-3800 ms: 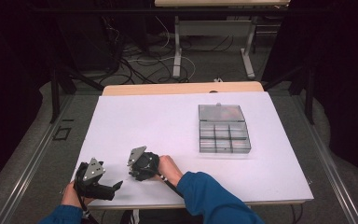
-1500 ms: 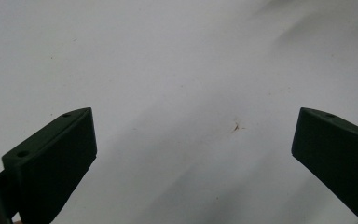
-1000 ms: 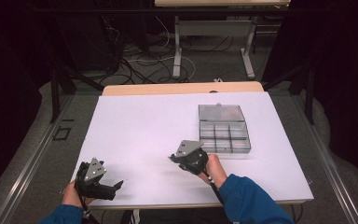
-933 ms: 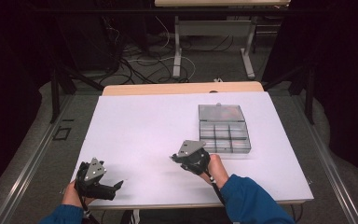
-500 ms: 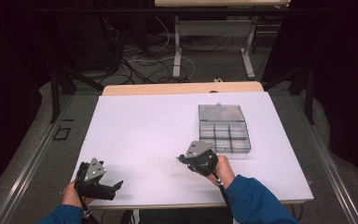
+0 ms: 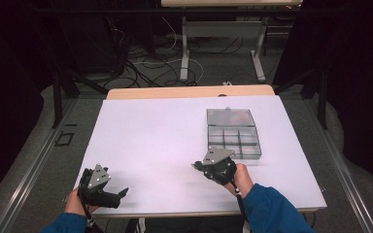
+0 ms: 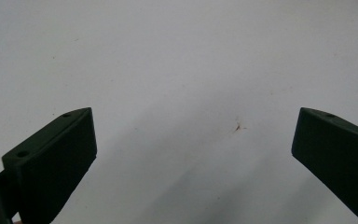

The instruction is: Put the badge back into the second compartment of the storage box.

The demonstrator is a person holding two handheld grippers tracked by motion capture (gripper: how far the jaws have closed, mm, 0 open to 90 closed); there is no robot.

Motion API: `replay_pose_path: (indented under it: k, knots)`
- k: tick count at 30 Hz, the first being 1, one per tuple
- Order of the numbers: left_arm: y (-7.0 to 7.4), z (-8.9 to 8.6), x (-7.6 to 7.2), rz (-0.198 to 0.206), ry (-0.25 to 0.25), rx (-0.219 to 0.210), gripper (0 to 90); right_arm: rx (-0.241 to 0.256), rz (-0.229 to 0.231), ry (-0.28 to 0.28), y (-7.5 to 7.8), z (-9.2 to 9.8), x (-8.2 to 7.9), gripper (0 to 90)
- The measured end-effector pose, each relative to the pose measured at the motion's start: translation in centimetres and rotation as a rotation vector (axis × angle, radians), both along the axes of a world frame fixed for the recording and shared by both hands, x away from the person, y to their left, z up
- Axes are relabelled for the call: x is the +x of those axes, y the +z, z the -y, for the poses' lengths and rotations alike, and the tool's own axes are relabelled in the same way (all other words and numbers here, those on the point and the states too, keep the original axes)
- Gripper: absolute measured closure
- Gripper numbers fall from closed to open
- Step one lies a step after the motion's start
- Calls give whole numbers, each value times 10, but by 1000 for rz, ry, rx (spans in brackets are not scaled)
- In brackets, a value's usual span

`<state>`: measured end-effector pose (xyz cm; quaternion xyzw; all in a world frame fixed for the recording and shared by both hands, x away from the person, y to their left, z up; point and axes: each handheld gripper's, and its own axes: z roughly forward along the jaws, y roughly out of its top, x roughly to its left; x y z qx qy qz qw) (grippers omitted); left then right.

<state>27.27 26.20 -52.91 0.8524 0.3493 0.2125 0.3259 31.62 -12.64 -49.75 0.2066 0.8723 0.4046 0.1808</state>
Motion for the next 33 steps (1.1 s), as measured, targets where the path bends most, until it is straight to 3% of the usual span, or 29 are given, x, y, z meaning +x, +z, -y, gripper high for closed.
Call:
replay_pose_path:
  k: [9,20,33]
  knots:
    - [0,0,0,2,-2,0,1,7,10,-26,4,15,-1,876]
    - [0,0,0,-3,-2,4,2,-4,-13,-49,8,28,3,877]
    - [0,0,0,-6,-2,8,2,16,4,-125,16,47,11,876]
